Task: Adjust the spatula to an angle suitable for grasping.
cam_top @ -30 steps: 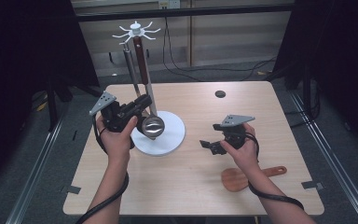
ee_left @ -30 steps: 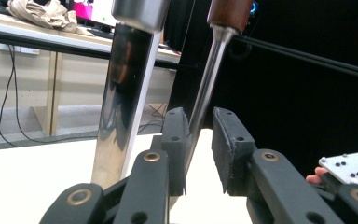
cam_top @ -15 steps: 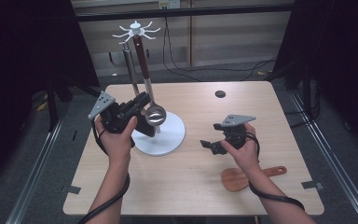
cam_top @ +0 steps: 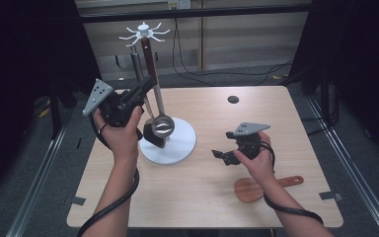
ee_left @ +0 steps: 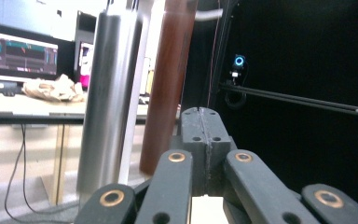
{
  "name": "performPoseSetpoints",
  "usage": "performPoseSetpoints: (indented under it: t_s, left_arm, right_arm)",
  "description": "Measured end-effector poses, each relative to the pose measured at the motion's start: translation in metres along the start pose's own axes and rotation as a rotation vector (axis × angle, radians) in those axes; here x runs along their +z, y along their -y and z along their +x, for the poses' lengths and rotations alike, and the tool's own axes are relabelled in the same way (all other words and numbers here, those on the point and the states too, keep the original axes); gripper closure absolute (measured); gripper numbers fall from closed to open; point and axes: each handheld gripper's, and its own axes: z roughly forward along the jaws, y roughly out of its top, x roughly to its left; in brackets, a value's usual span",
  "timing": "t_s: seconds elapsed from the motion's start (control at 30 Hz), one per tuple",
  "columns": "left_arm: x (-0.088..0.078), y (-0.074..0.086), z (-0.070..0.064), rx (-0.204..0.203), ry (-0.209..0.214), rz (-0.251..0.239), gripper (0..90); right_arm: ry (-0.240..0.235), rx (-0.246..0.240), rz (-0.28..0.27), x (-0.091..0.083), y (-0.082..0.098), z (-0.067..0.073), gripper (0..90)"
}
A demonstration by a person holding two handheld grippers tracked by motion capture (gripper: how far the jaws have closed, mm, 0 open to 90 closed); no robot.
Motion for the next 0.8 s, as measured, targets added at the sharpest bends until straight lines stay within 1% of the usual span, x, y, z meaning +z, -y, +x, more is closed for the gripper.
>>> performPoseSetpoints:
  t_s: [0.03, 0.17, 0.33, 0.37, 0.47, 0.63, 0.67, 0.7, 0.73, 0.8]
  left_arm:
    - [0.002, -0.004, -0.001, 0.001, 0.004, -0.010, 90.0]
    - [0.009, -0.017, -0.004, 0.004, -0.002, -0.043, 90.0]
    - [0.018, -0.030, -0.009, 0.001, 0.012, -0.058, 90.0]
    - [0.019, -0.033, -0.011, 0.002, 0.005, -0.062, 90.0]
    - [0.024, -0.038, -0.013, 0.004, 0.011, -0.071, 90.0]
    - [0.028, -0.042, -0.011, -0.008, 0.008, -0.079, 90.0]
    - [0.028, -0.042, -0.011, -0.008, 0.009, -0.079, 90.0]
    - [0.029, -0.043, -0.010, -0.014, 0.007, -0.084, 90.0]
    - [0.029, -0.043, -0.010, -0.010, 0.003, -0.080, 90.0]
    - [0.030, -0.042, -0.008, -0.021, 0.001, -0.083, 90.0]
  right_arm:
    - [0.001, 0.000, 0.001, 0.000, 0.000, 0.000, 11.2]
    - [0.000, 0.003, 0.003, -0.002, 0.002, 0.000, 11.2]
    - [0.009, 0.008, 0.009, -0.004, 0.005, -0.003, 11.1]
    - [0.011, 0.006, 0.007, -0.005, 0.006, -0.003, 11.2]
    - [0.014, 0.008, 0.006, -0.006, 0.006, -0.003, 11.1]
    - [0.014, 0.011, 0.004, -0.009, 0.007, -0.004, 11.2]
    - [0.020, 0.009, 0.003, -0.009, 0.007, -0.004, 11.1]
    - [0.018, 0.009, 0.003, -0.010, 0.007, -0.004, 11.1]
    - [0.018, 0.009, 0.001, -0.010, 0.007, -0.005, 11.1]
    - [0.021, 0.014, -0.002, -0.011, 0.007, -0.006, 11.1]
